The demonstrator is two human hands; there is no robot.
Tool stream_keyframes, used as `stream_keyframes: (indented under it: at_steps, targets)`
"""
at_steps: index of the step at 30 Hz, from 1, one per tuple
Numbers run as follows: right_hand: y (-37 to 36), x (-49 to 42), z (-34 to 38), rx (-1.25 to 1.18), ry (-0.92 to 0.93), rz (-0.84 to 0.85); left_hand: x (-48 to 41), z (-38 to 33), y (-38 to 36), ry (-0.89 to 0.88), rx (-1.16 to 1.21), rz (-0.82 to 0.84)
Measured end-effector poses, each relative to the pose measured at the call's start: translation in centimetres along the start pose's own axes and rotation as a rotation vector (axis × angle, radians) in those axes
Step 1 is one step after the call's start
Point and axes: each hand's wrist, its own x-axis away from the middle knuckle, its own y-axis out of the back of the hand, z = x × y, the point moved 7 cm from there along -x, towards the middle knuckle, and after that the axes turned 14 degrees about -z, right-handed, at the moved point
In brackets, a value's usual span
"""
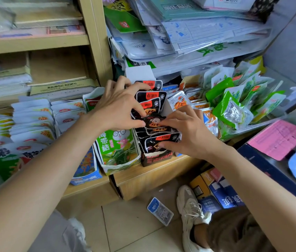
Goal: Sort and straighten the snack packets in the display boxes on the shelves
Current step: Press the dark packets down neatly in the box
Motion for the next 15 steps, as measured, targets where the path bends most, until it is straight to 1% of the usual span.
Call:
stream_keyframes:
  at_steps: [2,3,6,9,12,15]
  targets:
    - [0.0,0.0,0.0,-0.009,-0.008,0.0,-0.1,0.1,-0.2,-0.01,0.025,0.025]
    - [0.0,0.1,-0.1,-0.013,-0.014,0.002,-0.1,0.1,-0.1,-0.016,0.044,0.002]
    - [0.0,0.4,0.0,-0.027,-0.037,0.002,-0.4,0.0,0.6,-0.016,0.169,-0.195]
    - [0.1,0.6,0.3,-0.046,-0.036,0.009,-0.2,0.2,1.1,0.059,0.261,-0.305]
    - [-0.1,0.3,0.3,-0.028,-0.047,0.033,-0.5,0.1,1.0,0.085,0.263,-0.349]
    - [-0.2,-0.2,0.3,-0.003,-0.06,0.061,-1.0,-0.2,0.6,0.085,0.21,-0.373]
